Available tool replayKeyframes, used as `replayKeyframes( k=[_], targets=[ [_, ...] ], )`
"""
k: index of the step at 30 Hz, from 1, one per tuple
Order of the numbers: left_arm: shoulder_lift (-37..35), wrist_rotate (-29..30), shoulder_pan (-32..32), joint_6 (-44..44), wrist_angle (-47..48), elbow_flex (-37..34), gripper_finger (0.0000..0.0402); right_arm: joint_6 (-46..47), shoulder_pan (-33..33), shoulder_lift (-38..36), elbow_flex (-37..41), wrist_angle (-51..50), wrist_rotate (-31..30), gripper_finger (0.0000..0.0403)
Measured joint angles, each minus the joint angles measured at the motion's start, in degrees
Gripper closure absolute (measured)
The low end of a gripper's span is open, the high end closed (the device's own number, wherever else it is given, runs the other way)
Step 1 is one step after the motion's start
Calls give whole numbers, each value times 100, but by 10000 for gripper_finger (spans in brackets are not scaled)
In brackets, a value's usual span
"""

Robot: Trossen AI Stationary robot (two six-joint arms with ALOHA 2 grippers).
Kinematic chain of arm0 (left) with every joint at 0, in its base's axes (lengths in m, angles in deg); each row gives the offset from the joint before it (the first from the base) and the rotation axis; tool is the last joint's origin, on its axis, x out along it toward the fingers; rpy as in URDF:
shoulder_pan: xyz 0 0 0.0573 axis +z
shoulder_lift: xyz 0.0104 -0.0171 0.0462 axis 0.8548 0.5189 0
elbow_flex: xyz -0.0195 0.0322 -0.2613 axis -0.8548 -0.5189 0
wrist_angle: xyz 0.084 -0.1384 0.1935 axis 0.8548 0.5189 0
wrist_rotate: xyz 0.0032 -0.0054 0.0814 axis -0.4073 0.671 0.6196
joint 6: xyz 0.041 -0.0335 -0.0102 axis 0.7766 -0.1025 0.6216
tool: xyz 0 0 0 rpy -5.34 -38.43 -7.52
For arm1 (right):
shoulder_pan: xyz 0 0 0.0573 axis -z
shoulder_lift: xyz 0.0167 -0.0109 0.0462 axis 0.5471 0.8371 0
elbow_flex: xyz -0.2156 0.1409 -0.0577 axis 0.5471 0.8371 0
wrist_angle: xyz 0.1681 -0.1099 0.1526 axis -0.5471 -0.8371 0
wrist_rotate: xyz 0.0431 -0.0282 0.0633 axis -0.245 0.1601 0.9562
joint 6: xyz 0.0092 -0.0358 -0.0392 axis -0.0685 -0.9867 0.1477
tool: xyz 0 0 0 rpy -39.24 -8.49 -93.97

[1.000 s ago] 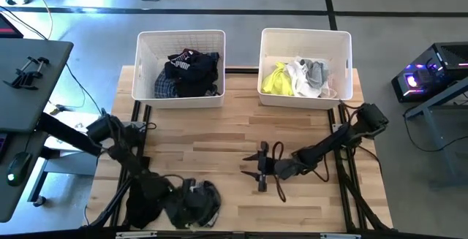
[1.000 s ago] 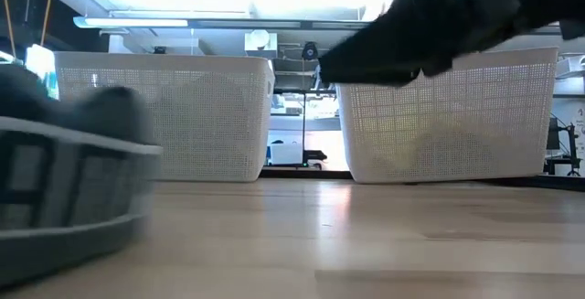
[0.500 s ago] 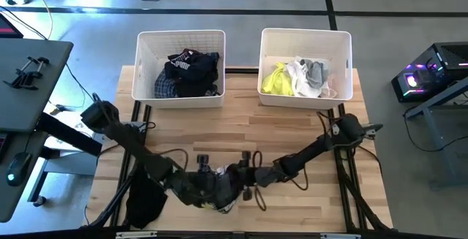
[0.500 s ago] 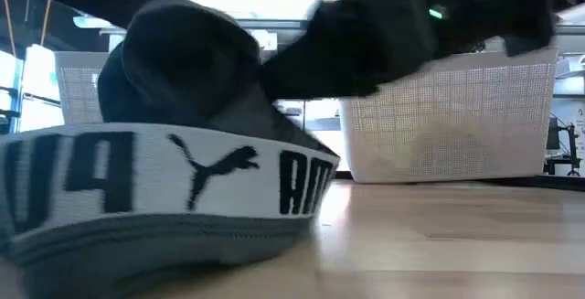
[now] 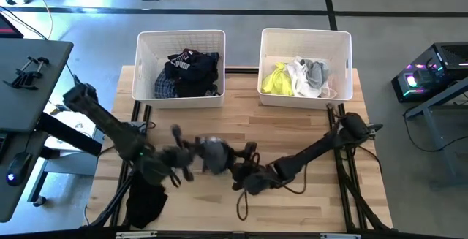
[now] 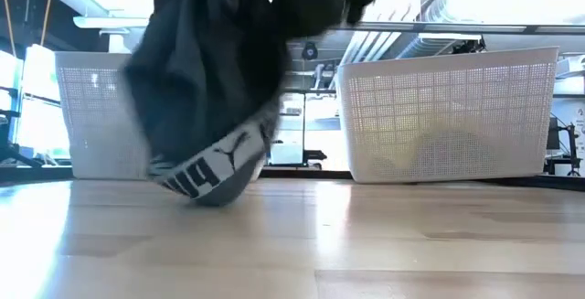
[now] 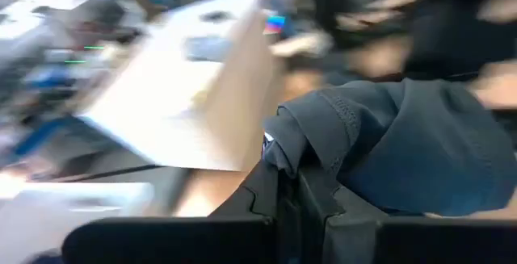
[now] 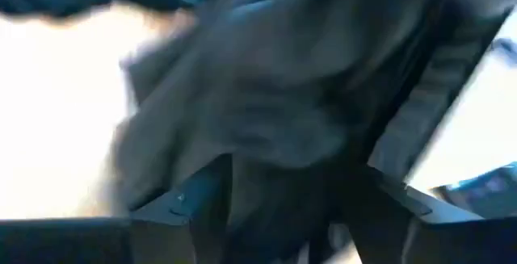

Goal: Sort clothes
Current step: Put the gray boxer shorts into the left white bin

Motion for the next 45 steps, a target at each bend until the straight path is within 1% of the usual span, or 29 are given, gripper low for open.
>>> replayKeyframes(
  k=[2, 4, 7, 10, 13, 14, 16, 17, 18, 21, 23, 24, 26, 28, 31, 33, 37, 39, 42, 45],
  targets=[
    [-322, 579, 24, 201, -2, 0, 398, -96, -163, -183, -98, -195, -358, 199],
    [-598, 991, 114, 474, -74, 6, 398, -274, -324, -360, -138, -230, -662, 199],
    [-955, 1186, 390, 1071, -389, 7, 398, -344, -537, -605, -139, -229, -910, 199],
    [-1221, 1280, 839, 2238, -1065, 61, 398, -302, -711, -744, -120, -232, -1218, 199],
    [-1366, 1212, 1422, 3687, -2064, 381, 398, -283, -829, -732, -107, -373, -1474, 199],
    [-1419, 1048, 1647, 4151, -2325, 519, 398, -200, -855, -731, -106, -458, -1500, 199],
    [-1538, 435, 2128, 4894, -2593, 811, 398, 102, -876, -734, -106, -648, -1505, 199],
    [-1608, 209, 2378, 5091, -2623, 964, 398, 275, -877, -734, -106, -740, -1504, 199],
    [-1669, 110, 2669, 5212, -2606, 1128, 399, 441, -873, -734, -106, -841, -1499, 199],
    [-1888, 183, 3617, 5469, -2512, 1435, 399, 1008, -866, -734, -106, -1235, -1470, 199],
    [-2025, 120, 4243, 5408, -2376, 1471, 399, 1343, -854, -732, -104, -1539, -1455, 199],
    [-2100, -19, 4536, 5258, -2203, 1468, 399, 1456, -851, -731, -100, -1647, -1454, 199],
    [-2191, -472, 5120, 4632, -1685, 1467, 399, 1622, -851, -731, -99, -1807, -1453, 199],
    [-2201, -1128, 5656, 3744, -1006, 1467, 399, 1723, -851, -731, -98, -1910, -1452, 199],
    [-1965, -2324, 6451, 2525, -173, 1462, 399, 1802, -851, -731, -98, -1961, -1452, 199],
    [-1648, -2763, 6883, 2047, 227, 1462, 399, 1806, -849, -731, -98, -1966, -1450, 199],
    [-887, -2833, 7458, 1467, 873, 1443, 396, 1806, -849, -731, -98, -1968, -1448, 199],
    [-576, -2945, 7682, 1215, 1097, 1455, 385, 1837, -849, -731, -98, -1984, -1444, 199],
    [-172, -3653, 7971, 831, 1465, 1453, 358, 1869, -849, -731, -100, -2031, -1442, 199],
    [60, -4303, 8193, 541, 1654, 1453, 319, 1965, -849, -731, -100, -2093, -1423, 199]
  ],
)
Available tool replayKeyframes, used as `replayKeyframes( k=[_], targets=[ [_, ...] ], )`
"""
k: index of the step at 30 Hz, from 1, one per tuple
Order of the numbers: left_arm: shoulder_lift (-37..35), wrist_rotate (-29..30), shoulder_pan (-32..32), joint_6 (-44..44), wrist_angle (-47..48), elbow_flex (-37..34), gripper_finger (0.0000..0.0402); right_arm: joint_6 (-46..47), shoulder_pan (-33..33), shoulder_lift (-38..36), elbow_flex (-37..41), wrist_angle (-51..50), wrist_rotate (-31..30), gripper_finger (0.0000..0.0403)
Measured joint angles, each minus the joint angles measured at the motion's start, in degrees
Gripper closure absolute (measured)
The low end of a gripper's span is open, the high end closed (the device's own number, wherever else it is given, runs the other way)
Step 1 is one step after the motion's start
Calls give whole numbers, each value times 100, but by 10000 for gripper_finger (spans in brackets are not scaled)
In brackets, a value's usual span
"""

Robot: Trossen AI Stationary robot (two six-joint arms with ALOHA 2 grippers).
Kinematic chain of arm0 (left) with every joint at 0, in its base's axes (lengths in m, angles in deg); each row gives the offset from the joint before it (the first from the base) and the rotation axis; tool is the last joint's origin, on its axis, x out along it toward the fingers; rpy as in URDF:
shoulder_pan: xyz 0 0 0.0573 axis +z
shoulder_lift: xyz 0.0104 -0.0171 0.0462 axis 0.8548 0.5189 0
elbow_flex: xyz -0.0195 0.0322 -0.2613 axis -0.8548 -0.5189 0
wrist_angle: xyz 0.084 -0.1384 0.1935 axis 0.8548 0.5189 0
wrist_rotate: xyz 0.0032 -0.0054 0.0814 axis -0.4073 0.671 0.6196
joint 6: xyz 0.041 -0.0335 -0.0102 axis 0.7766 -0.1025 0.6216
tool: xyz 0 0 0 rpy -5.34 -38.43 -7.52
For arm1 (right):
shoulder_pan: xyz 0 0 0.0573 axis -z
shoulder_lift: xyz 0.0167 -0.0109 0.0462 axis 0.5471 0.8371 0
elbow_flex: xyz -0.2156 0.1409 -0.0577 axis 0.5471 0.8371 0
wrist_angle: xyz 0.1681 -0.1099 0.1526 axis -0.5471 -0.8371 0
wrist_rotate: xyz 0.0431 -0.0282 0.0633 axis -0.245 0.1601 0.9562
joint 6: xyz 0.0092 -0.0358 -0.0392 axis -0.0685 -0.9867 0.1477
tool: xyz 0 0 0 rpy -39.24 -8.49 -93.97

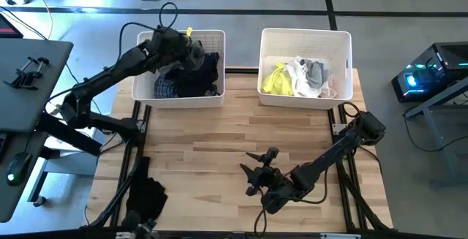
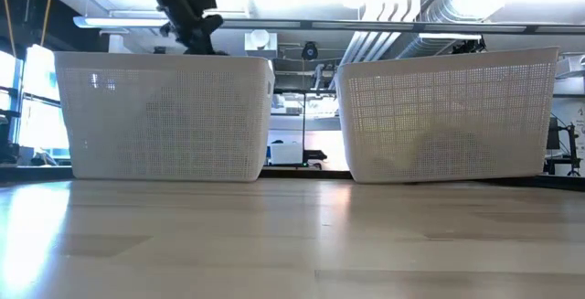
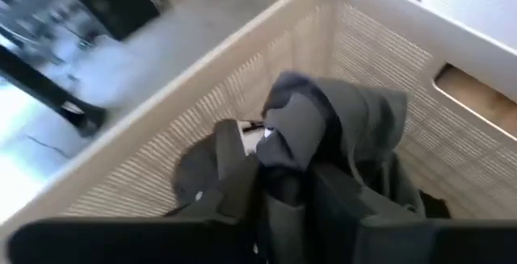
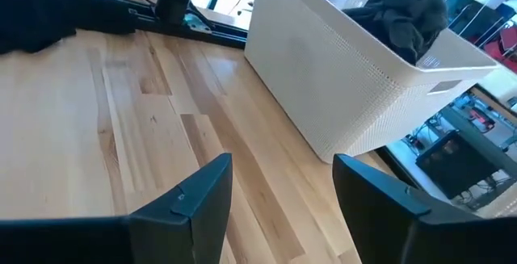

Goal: Sort clothes
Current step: Put the gray boxer shorts into the left white bin

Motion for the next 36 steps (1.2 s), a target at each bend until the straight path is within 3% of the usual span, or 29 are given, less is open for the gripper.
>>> replayKeyframes(
  k=[2, 8, 16, 22, 24, 28, 30, 32, 36],
  targets=[
    [37, -186, 111, -150, 93, 2, 293, 141, 0, 0, 2, -85, 95, 199],
    [-200, -19, 209, -427, 492, 150, 243, 568, 0, 4, 2, -432, 228, 199],
    [-387, 6, 35, -498, 2158, 1244, 242, 647, 0, 4, 2, -515, 226, 199],
    [-763, -482, -653, -702, 2586, 1164, 252, 653, 2, 6, 2, -663, 224, 199],
    [-859, -166, -946, -682, 2390, 954, 258, 649, 16, 29, 1, -667, 219, 199],
    [-833, 1623, -1205, -594, 1329, 463, 274, 653, 115, 113, 2, -650, 228, 199],
    [-686, 1940, -1062, -291, 577, 195, 285, 661, 169, 140, 2, -649, 284, 199],
    [-407, 1611, -810, -234, 188, -33, 299, 737, 220, 144, 2, -646, 436, 199],
    [384, 382, -382, -327, 152, -275, 330, 752, 210, 144, 2, -617, 503, 199]
  ],
)
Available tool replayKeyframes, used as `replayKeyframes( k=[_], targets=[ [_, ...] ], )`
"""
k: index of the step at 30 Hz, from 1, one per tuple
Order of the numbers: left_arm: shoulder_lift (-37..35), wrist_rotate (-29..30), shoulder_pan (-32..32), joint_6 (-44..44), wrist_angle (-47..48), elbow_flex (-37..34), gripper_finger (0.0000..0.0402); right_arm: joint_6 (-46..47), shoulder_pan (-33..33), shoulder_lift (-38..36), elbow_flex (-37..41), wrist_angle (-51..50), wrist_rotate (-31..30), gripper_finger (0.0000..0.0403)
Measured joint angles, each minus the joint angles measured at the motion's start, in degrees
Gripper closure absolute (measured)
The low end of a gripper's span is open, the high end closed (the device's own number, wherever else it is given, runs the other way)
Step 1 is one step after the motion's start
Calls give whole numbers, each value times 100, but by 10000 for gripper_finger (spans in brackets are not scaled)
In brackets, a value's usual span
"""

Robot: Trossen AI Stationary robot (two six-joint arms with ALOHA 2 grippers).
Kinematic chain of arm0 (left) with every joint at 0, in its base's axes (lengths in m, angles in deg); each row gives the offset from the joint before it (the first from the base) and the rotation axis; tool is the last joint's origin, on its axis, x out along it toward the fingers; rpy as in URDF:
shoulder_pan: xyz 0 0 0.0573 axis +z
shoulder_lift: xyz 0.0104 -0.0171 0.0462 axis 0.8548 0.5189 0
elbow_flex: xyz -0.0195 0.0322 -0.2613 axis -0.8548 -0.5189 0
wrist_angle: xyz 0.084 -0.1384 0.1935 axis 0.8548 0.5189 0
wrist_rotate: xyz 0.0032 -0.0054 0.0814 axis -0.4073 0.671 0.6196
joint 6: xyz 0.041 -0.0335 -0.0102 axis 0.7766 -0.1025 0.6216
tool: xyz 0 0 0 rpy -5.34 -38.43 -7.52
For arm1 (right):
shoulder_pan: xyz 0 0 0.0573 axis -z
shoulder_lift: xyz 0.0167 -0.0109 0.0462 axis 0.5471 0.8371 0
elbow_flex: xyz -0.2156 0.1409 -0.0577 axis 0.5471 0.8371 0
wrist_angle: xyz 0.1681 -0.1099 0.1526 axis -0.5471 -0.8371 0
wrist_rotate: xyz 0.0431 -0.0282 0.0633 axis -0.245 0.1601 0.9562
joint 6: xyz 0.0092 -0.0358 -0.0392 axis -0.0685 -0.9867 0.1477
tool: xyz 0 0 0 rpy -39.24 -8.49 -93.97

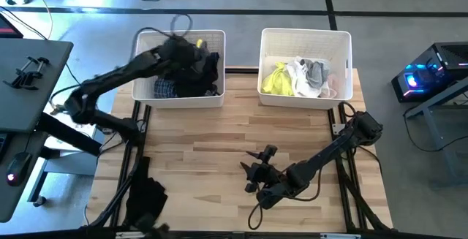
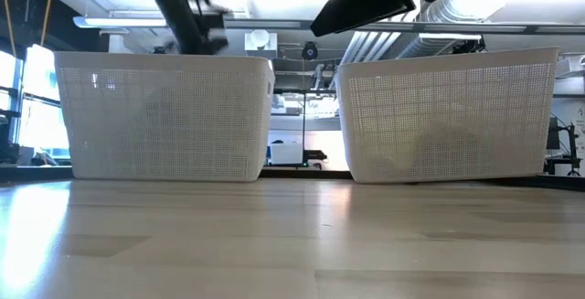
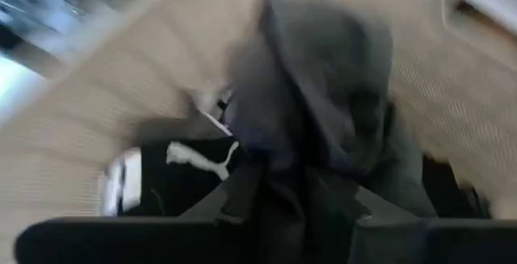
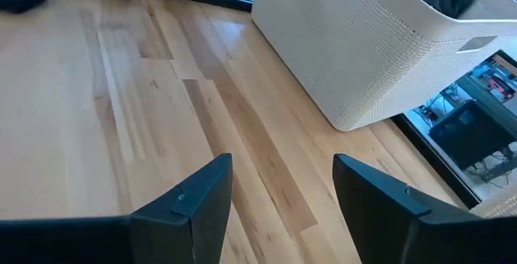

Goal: Sort clothes
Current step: Put the gray boxer shorts into the left white bin

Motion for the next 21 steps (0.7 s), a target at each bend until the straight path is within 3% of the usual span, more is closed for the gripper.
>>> replayKeyframes(
  k=[4, 9, 17, 21],
  targets=[
    [897, -870, 197, -13, 177, -151, 353, -13, -25, 0, 0, -24, 5, 199],
    [1534, -982, 234, 25, 186, -102, 366, -13, -24, 0, -2, -42, 13, 199],
    [1023, -943, -101, -75, 1660, 1128, 369, -13, -24, 0, 0, -96, 17, 199],
    [434, -923, -695, -293, 2249, 1594, 369, -13, -56, 0, 0, -93, 13, 199]
  ],
)
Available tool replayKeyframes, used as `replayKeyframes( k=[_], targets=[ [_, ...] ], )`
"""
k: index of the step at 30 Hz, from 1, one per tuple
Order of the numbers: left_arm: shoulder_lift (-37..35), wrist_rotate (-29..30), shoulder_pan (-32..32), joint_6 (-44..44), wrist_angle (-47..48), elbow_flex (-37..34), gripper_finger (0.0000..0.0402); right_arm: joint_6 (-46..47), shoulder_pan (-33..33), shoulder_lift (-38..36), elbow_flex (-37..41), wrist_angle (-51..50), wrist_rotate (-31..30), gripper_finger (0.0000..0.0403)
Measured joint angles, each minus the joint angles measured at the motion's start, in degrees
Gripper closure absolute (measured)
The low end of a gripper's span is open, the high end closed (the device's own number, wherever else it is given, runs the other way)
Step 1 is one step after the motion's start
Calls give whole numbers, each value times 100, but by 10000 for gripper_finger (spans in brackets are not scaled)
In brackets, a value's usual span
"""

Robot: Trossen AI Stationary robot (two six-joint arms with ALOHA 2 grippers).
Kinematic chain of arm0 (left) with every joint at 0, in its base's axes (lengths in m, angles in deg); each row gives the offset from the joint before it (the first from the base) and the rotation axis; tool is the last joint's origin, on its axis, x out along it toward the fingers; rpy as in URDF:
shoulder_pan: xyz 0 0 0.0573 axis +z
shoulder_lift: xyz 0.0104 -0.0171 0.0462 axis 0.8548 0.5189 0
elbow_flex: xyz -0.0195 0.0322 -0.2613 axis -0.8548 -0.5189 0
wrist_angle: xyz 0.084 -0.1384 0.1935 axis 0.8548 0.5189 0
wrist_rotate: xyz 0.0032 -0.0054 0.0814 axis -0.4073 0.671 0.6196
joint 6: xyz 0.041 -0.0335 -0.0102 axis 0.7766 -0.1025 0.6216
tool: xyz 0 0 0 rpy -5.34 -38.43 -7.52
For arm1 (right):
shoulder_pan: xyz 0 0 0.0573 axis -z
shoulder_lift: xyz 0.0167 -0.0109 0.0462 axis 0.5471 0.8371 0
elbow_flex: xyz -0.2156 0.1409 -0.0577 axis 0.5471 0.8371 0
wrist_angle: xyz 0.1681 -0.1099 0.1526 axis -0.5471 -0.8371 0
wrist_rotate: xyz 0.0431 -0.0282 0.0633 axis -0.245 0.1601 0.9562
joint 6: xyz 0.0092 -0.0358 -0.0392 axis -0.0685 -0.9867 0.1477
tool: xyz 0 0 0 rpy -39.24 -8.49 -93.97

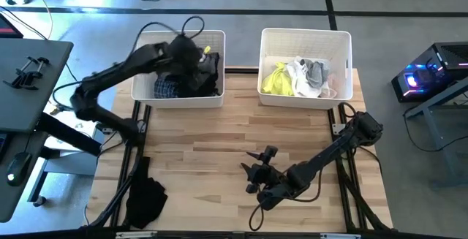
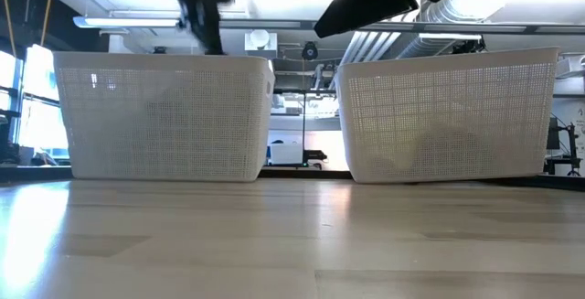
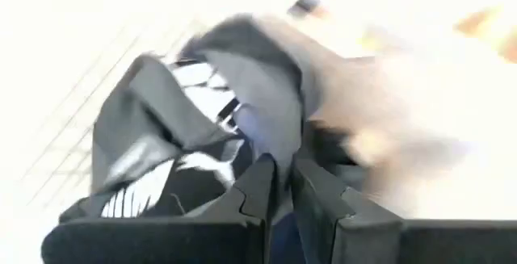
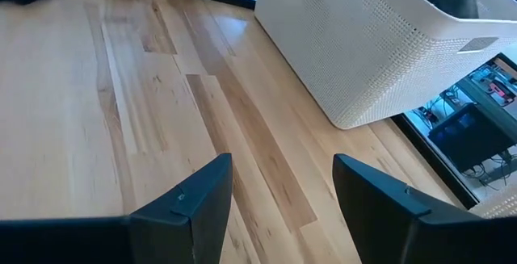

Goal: Sort clothes
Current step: Put the gray boxer shorts into the left white bin, then put the black shorts into the left white bin

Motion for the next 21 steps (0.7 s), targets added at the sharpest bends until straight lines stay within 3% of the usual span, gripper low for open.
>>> replayKeyframes(
  k=[6, 11, 15, 17, 21],
  targets=[
    [-1031, 163, -1781, -684, 123, -256, 369, -53, -186, 0, 0, -82, -306, 199],
    [-1478, 1130, -3555, -1829, 249, -711, 369, -97, -255, 0, 0, -102, -353, 199],
    [-1499, 1579, -4716, -2992, 712, -915, 369, -50, -243, 0, 0, -137, -349, 199],
    [-1452, 1504, -5218, -3676, 882, -1021, 369, -48, -244, 0, 0, -139, -349, 199],
    [-1242, 635, -6126, -4969, 1019, -1182, 369, -47, -246, 0, 0, -141, -347, 199]
  ],
)
